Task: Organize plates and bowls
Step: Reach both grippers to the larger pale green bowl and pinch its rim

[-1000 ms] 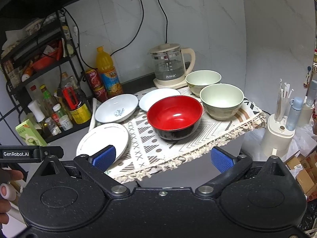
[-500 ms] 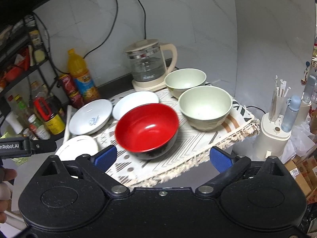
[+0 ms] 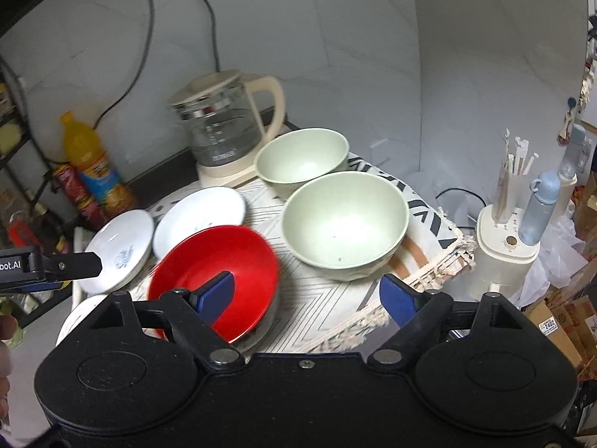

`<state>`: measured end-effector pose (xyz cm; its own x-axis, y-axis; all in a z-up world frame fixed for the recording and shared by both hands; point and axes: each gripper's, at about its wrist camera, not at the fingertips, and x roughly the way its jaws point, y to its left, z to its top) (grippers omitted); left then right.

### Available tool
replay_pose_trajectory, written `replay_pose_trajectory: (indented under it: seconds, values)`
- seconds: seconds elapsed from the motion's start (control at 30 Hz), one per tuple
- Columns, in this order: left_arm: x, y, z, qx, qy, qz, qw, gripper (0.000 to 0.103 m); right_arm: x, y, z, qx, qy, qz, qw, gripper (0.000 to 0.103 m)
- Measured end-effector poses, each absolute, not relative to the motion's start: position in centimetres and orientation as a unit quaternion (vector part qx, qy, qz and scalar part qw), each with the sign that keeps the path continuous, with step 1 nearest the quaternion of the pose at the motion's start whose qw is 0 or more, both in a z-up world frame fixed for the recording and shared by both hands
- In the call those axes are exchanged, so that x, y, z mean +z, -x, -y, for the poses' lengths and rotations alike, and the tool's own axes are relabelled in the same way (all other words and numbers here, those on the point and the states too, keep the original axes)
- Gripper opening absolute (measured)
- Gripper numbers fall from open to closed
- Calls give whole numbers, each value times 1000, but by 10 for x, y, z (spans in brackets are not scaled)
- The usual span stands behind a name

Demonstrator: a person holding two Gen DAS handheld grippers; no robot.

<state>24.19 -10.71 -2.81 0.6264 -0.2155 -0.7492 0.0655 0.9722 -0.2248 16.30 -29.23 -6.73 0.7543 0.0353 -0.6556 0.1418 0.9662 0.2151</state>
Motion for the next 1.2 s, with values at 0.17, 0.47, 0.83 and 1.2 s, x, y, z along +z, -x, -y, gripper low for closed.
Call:
replay_pose_trajectory:
  seconds: [0.17,0.47,0.83,1.2]
  values:
    - [-37,-280,127,-108,83,-434,891,89,-78,-190,311,-48,-142,-360,921,74]
    - [-61,-343,169,-156,57,-463,871,71,-102,-228,341,-87,-170,-382,904,54]
    - [-98,-396,219,-213,22,-505,836,54,-129,-259,360,-116,-185,-409,886,36]
    - [-137,-428,242,-215,16,-551,806,35,-149,-277,369,-121,-189,-437,871,32]
